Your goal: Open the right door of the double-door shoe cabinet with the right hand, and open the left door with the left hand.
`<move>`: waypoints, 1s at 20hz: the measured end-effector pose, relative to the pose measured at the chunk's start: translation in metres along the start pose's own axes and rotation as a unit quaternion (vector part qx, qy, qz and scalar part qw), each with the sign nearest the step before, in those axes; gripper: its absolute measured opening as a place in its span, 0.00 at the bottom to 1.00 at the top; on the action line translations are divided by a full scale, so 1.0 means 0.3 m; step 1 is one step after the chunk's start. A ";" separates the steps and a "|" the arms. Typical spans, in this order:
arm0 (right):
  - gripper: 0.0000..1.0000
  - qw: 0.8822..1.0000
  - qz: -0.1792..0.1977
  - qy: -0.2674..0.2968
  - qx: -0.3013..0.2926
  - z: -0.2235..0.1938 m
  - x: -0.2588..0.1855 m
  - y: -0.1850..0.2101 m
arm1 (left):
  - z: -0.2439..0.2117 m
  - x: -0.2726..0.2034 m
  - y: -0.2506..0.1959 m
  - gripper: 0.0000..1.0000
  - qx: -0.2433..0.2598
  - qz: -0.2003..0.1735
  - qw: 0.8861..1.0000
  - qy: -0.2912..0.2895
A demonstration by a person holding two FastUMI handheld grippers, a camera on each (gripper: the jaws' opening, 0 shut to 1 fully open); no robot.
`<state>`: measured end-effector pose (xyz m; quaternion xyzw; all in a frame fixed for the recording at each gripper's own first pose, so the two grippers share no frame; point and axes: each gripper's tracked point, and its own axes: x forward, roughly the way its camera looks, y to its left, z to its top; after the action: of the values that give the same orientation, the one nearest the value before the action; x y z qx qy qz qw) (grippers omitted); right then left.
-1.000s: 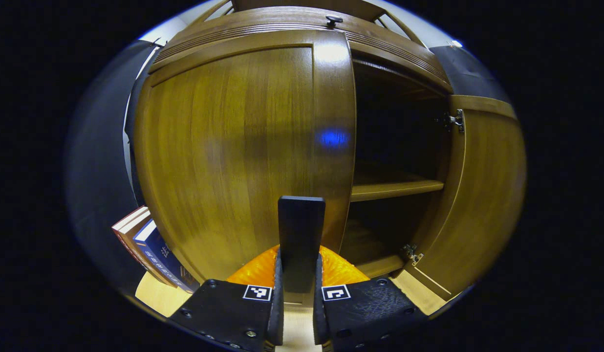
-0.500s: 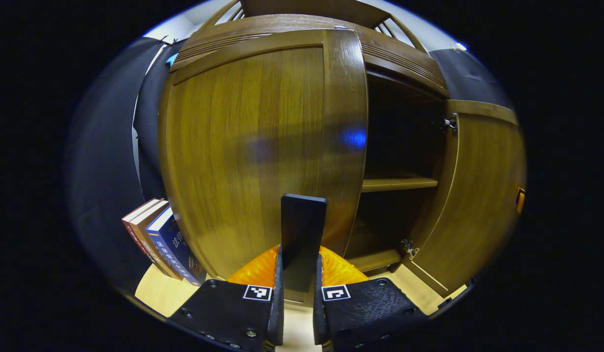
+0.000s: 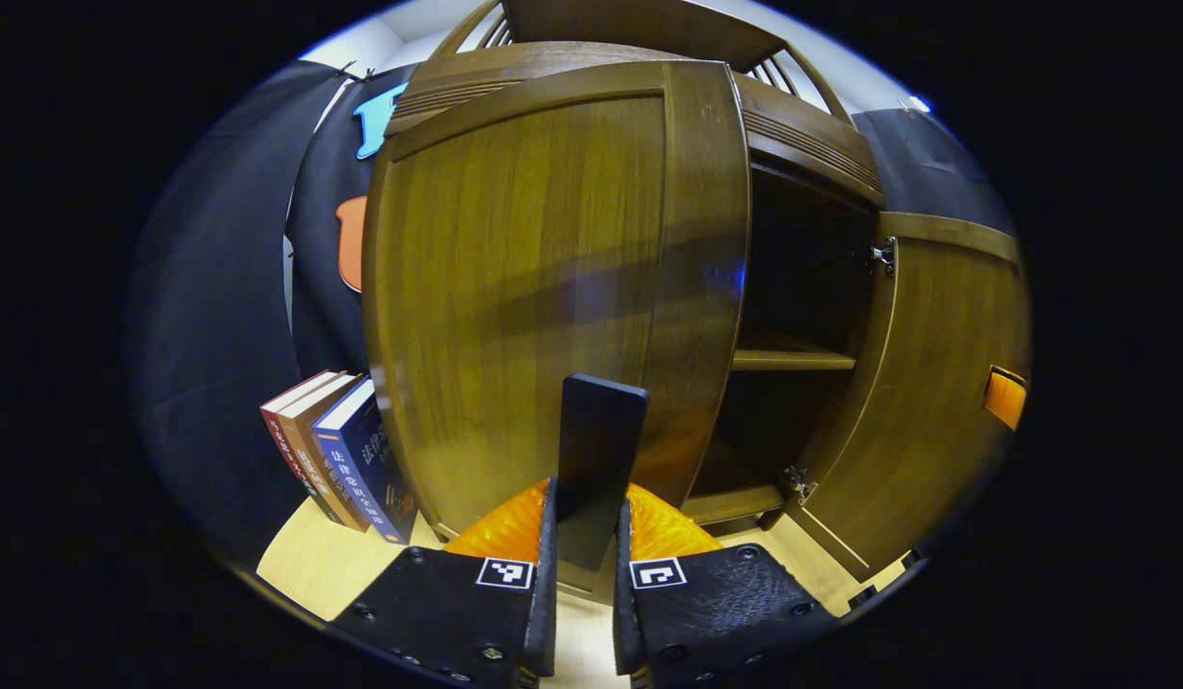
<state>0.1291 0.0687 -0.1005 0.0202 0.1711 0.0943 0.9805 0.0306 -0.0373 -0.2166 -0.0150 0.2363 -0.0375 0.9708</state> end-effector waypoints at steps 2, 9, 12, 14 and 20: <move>0.59 1.000 0.011 0.000 -0.005 -0.001 0.011 0.025 | -0.006 -0.024 0.019 0.23 -0.002 0.007 1.000 -0.001; 0.60 0.999 0.043 0.003 -0.015 0.000 0.051 0.102 | -0.029 -0.139 0.106 0.22 0.002 0.043 0.999 -0.002; 0.60 0.999 0.050 0.004 -0.015 0.000 0.059 0.133 | -0.037 -0.186 0.154 0.22 0.025 0.069 0.997 -0.008; 0.73 0.999 0.050 0.006 -0.015 -0.004 0.065 0.145 | -0.037 -0.213 0.183 0.22 0.025 0.079 0.996 -0.011; 0.72 0.999 0.050 0.012 -0.011 -0.007 0.084 0.179 | -0.041 -0.286 0.295 0.22 0.012 0.113 0.993 -0.020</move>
<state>0.1422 0.1262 -0.1071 0.0163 0.1808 0.1452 0.9726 -0.0453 0.0577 -0.1924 0.0224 0.2163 0.0702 0.9736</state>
